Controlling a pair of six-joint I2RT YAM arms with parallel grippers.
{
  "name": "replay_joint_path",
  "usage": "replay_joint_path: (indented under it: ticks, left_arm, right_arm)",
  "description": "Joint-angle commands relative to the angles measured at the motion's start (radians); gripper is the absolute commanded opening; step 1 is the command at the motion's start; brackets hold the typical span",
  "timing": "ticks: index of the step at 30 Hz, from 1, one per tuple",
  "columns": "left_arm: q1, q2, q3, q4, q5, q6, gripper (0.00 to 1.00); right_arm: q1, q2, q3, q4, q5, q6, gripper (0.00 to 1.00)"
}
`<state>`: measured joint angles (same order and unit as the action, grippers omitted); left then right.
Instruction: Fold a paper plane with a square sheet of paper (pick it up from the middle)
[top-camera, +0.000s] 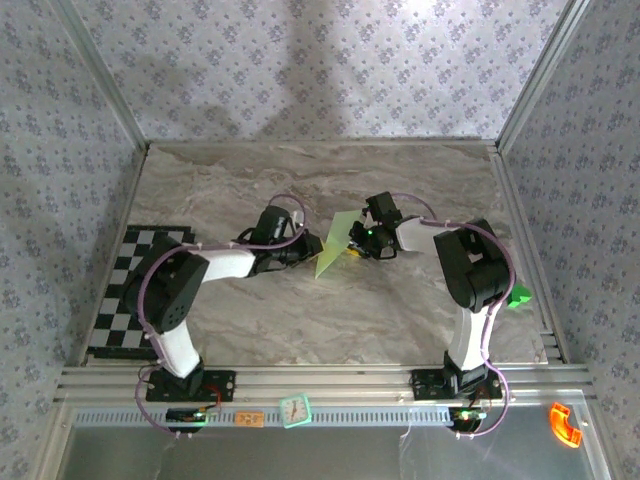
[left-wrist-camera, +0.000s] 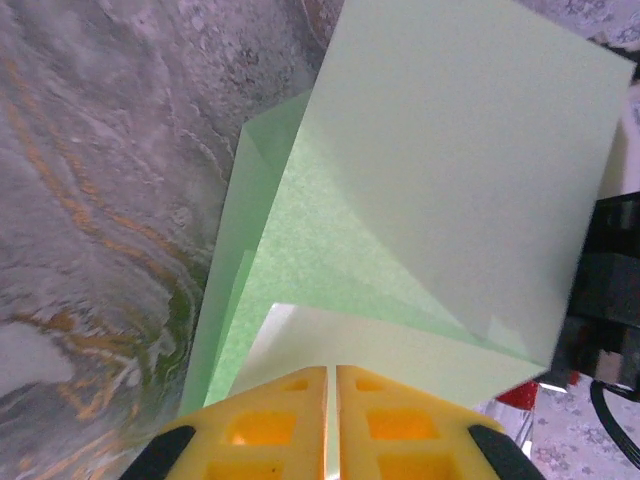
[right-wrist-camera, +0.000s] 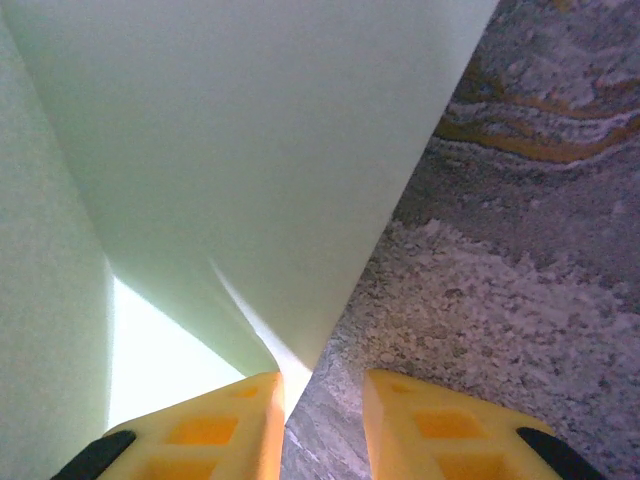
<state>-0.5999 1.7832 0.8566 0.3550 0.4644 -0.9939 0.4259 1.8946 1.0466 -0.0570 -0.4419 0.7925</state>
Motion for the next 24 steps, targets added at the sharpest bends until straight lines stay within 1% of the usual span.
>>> replay_joint_path:
  ticks: [1,8,17,20,24]
  left_arm:
    - [-0.006,0.060,0.050,0.045,0.038,-0.034,0.11]
    - [-0.006,0.130,0.079,0.017,0.048,-0.033,0.10]
    - [-0.007,0.170,0.077,-0.002,0.051,-0.027,0.10]
    - [-0.008,0.171,0.081,-0.012,0.054,-0.019,0.10]
    - [-0.011,0.174,0.087,-0.029,0.054,-0.007,0.10]
  right_arm:
    - [0.011,0.026,0.007,0.010,-0.001,-0.003,0.30]
    - [-0.007,-0.015,-0.030,0.055,-0.034,0.023,0.30]
    - [-0.072,-0.129,-0.164,0.151,-0.083,0.087,0.31]
    - [-0.098,-0.185,-0.238,0.232,-0.097,0.117,0.31]
    - [-0.118,-0.228,-0.300,0.353,-0.141,0.138,0.35]
